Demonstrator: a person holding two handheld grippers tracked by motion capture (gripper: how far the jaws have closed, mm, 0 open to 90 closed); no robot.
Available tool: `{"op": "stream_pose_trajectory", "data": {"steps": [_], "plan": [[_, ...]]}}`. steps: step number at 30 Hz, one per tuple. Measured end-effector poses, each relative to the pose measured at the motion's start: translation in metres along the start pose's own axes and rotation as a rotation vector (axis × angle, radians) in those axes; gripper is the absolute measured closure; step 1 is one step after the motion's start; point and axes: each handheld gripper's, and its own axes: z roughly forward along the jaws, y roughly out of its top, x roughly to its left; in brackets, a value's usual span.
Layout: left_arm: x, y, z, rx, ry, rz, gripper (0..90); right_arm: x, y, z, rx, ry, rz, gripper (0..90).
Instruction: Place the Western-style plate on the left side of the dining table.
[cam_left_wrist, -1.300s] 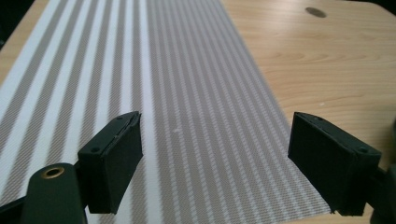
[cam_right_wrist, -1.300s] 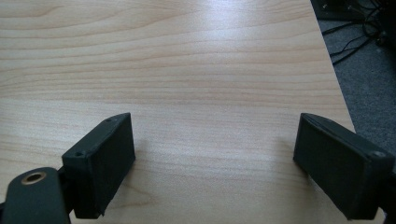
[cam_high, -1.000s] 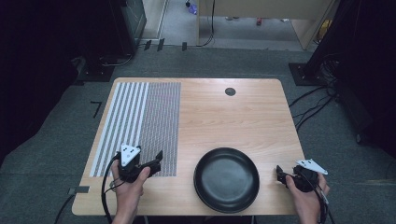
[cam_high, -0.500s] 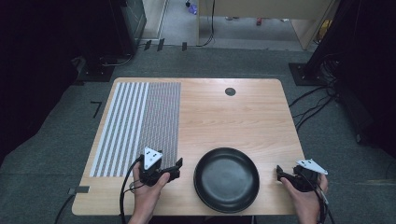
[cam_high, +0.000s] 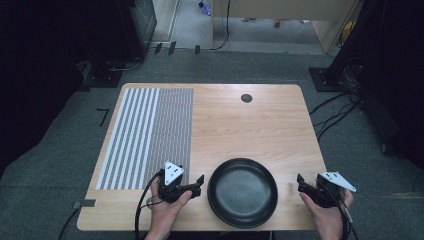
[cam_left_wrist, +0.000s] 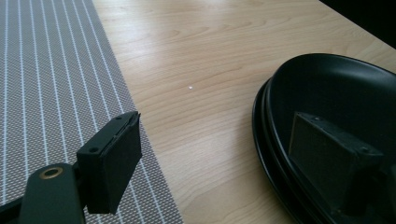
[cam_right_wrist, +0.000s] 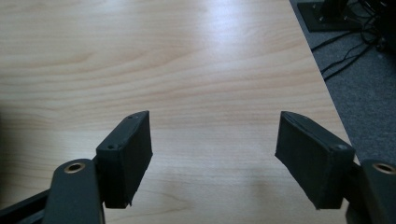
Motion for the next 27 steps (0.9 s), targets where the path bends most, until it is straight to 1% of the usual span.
{"op": "stream_pose_trajectory", "data": {"steps": [1,2,3,4,5,6,7,8,10,12,14,15,16,17,19,20,22,23,24,25,26,27], "plan": [[-0.001,0.000,0.000,0.002,-0.005,0.004,17.0,0.000,0.000,0.000,0.000,0.000,0.000,28.8],[-0.003,0.000,0.000,0.003,-0.010,0.006,16.8,0.002,0.001,-0.002,-0.011,0.009,0.000,30.3],[-0.004,-0.001,0.001,0.003,-0.014,0.008,16.6,0.004,0.002,-0.004,-0.020,0.023,0.003,32.5],[-0.007,-0.002,0.002,0.009,-0.024,0.016,16.3,0.007,0.002,-0.007,-0.027,0.047,0.003,35.2],[-0.007,-0.002,0.002,0.009,-0.024,0.016,16.2,0.007,0.002,-0.007,-0.027,0.047,0.003,35.2],[-0.010,-0.003,0.004,0.017,-0.033,0.016,16.1,0.010,0.003,-0.009,-0.033,0.064,0.001,36.6],[-0.010,-0.003,0.004,0.017,-0.033,0.016,16.0,0.010,0.003,-0.009,-0.033,0.064,0.001,36.6],[-0.012,-0.004,0.005,0.022,-0.038,0.017,15.9,0.013,0.005,-0.013,-0.041,0.088,0.005,40.2],[-0.016,-0.006,0.007,0.026,-0.050,0.024,16.0,0.016,0.006,-0.016,-0.053,0.125,0.007,42.6],[-0.019,-0.006,0.008,0.031,-0.058,0.028,16.0,0.019,0.007,-0.020,-0.081,0.174,0.006,45.2],[-0.020,-0.007,0.008,0.032,-0.064,0.031,16.0,0.023,0.008,-0.023,-0.098,0.188,0.008,47.6],[-0.021,-0.007,0.009,0.035,-0.068,0.033,16.0,0.023,0.008,-0.023,-0.098,0.188,0.008,47.6],[-0.023,-0.008,0.010,0.040,-0.077,0.033,16.0,0.028,0.008,-0.026,-0.114,0.220,0.011,49.9],[-0.023,-0.008,0.010,0.040,-0.077,0.033,16.0,0.030,0.008,-0.027,-0.111,0.232,0.014,51.3],[-0.025,-0.010,0.011,0.047,-0.090,0.038,16.2,0.034,0.008,-0.027,-0.091,0.258,0.022,53.3],[-0.025,-0.010,0.011,0.047,-0.090,0.038,16.3,0.036,0.008,-0.028,-0.071,0.265,0.032,55.2],[-0.027,-0.010,0.011,0.048,-0.100,0.036,16.7,0.038,0.008,-0.028,-0.063,0.266,0.032,56.9],[-0.029,-0.011,0.011,0.052,-0.115,0.038,18.3,0.041,0.008,-0.030,-0.055,0.285,0.042,60.1],[-0.030,-0.012,0.011,0.053,-0.120,0.041,20.9,0.043,0.008,-0.031,-0.051,0.305,0.054,61.7],[-0.030,-0.012,0.011,0.053,-0.120,0.041,24.1,0.043,0.008,-0.031,-0.051,0.305,0.054,61.7],[-0.031,-0.013,0.011,0.055,-0.138,0.034,26.7,0.046,0.008,-0.033,-0.045,0.348,0.068,64.6],[-0.031,-0.013,0.011,0.054,-0.145,0.026,28.4,0.048,0.008,-0.033,-0.048,0.363,0.065,65.3]]}}
